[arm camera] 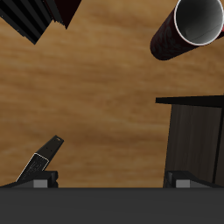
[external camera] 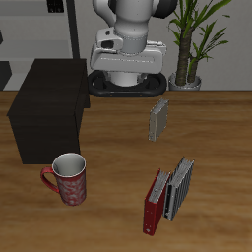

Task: Place the red book flat on top of the shelf

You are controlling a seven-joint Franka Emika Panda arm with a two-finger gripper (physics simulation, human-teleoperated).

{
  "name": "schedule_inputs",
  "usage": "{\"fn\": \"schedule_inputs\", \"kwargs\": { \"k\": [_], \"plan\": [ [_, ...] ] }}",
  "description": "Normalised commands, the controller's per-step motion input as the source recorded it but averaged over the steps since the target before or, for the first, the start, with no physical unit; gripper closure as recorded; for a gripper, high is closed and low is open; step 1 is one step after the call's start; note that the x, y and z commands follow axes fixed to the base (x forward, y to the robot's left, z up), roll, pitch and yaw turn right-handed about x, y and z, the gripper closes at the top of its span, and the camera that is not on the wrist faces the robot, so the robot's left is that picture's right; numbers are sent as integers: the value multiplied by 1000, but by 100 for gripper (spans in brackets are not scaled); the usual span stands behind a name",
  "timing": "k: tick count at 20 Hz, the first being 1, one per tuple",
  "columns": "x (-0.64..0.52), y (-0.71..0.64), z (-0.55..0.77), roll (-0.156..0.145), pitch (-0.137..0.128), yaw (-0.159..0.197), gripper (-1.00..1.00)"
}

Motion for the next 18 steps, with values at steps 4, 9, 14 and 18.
{"fn": "schedule_inputs", "kwargs": {
  "k": [4, 9, 14, 18],
  "plan": [
    [218, 314, 20, 21, -24, -29, -100],
    [296, 413, 120, 14, -50, 13, -100],
    [288, 257, 142, -12, -25, -12, -100],
    [362, 58, 154, -64, -18, -29, -100]
  ]
}}
